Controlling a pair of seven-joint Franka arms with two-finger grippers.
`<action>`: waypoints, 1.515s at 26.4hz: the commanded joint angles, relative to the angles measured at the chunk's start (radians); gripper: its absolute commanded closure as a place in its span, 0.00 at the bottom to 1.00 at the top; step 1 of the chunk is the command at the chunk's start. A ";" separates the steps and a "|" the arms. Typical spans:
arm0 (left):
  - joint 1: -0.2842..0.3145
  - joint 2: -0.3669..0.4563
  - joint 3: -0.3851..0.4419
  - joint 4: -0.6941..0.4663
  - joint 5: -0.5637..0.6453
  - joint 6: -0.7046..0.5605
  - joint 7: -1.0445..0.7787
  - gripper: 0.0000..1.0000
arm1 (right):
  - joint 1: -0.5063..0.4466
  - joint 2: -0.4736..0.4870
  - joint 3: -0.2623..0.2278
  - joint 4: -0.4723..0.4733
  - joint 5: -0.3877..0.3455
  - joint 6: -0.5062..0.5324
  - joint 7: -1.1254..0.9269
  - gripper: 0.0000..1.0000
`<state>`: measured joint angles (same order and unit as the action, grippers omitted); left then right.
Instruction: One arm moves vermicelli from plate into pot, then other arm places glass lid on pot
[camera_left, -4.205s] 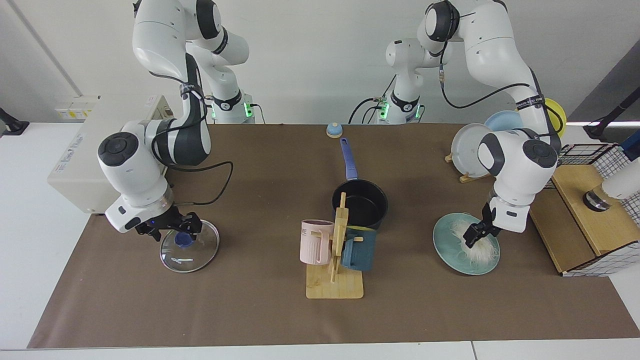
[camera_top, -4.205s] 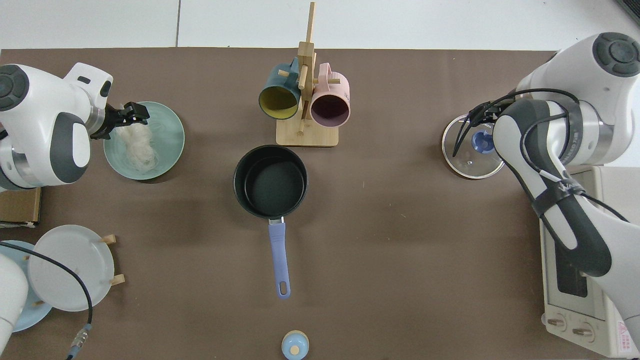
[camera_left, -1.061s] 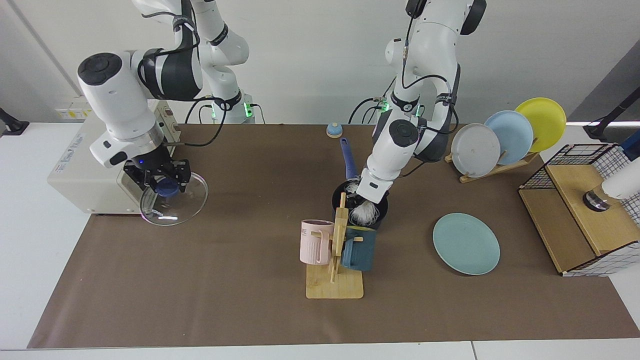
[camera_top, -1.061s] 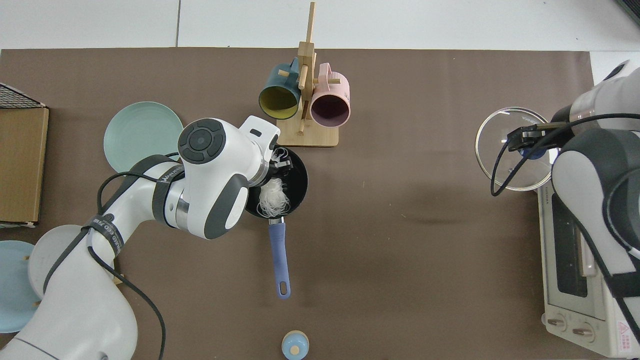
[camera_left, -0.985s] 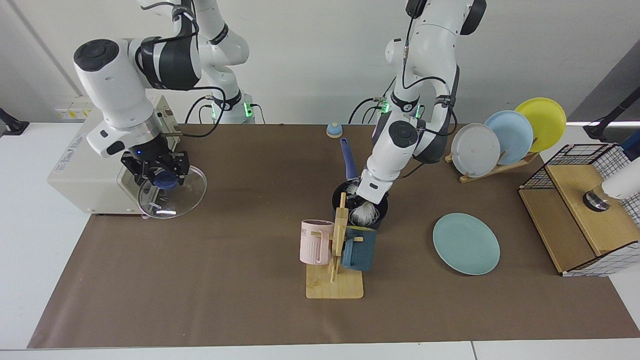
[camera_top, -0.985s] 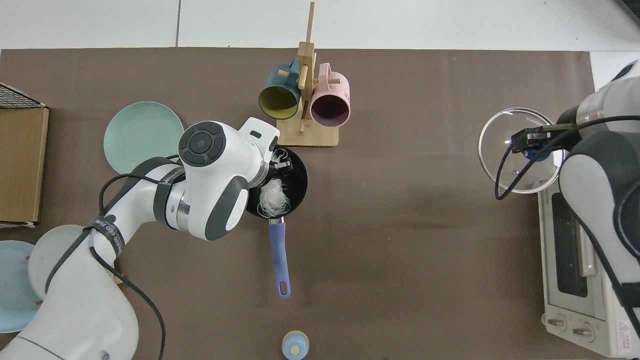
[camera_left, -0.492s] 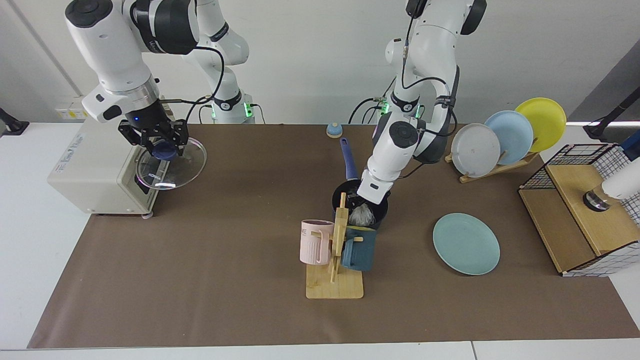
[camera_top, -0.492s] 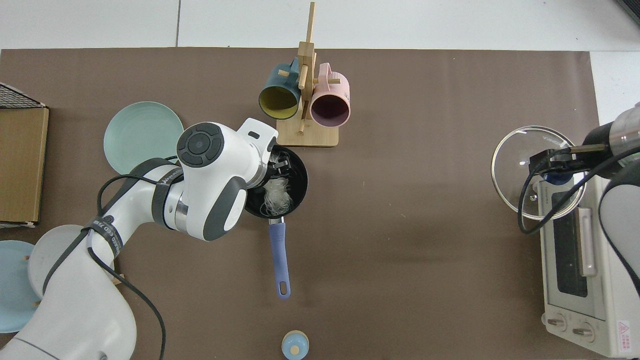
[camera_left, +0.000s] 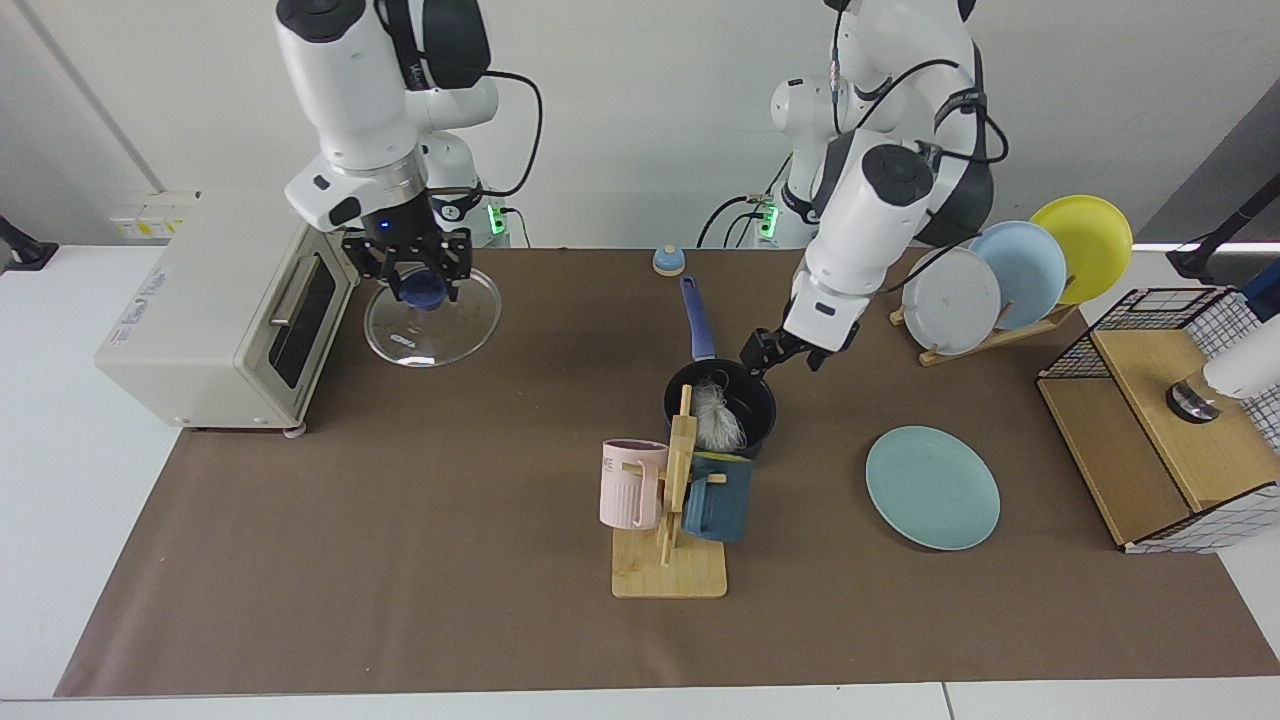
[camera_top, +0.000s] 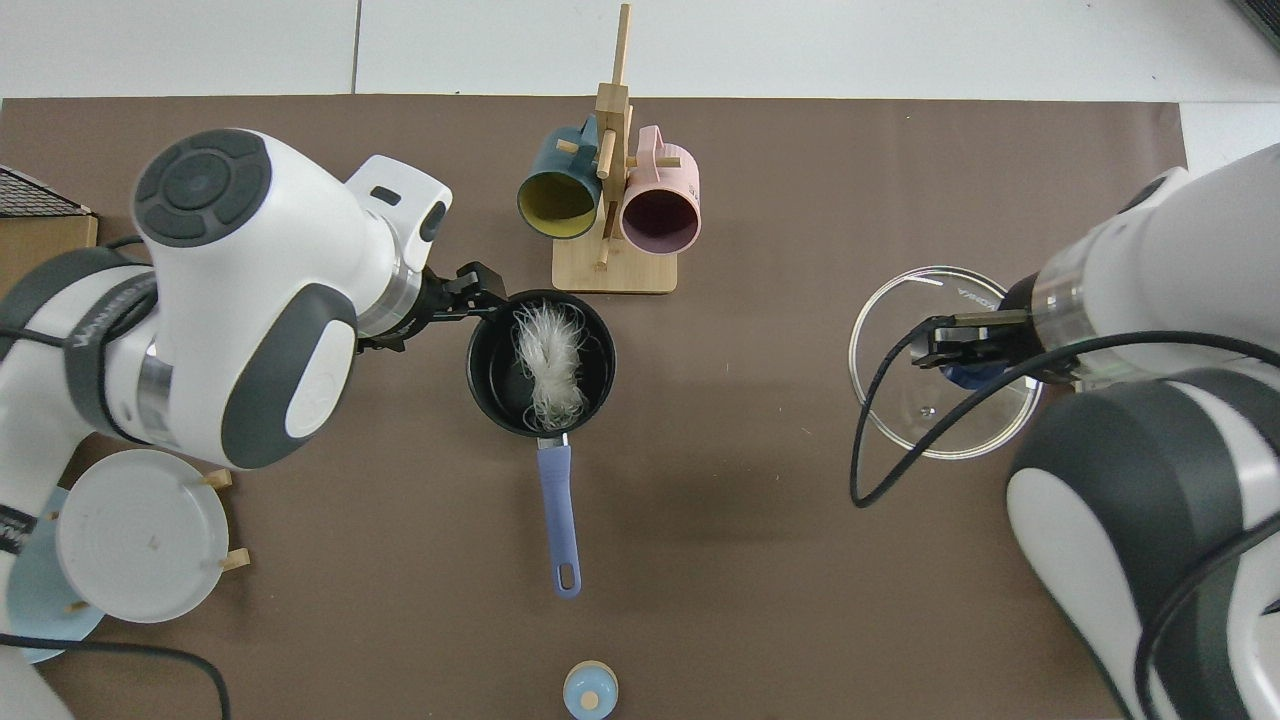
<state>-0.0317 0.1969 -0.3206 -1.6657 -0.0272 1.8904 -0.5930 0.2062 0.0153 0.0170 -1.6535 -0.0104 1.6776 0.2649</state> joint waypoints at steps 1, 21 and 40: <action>0.047 -0.094 0.029 0.004 0.023 -0.077 0.048 0.00 | 0.126 0.031 -0.002 0.046 0.004 0.028 0.167 1.00; 0.115 -0.249 0.278 -0.006 0.013 -0.263 0.536 0.00 | 0.496 0.679 -0.058 0.696 -0.033 0.042 0.602 1.00; 0.130 -0.255 0.270 -0.016 0.018 -0.269 0.535 0.00 | 0.521 0.744 -0.045 0.687 -0.034 0.131 0.583 1.00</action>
<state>0.0864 -0.0407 -0.0402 -1.6619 -0.0182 1.6301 -0.0736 0.7271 0.7490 -0.0352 -0.9974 -0.0280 1.8128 0.8414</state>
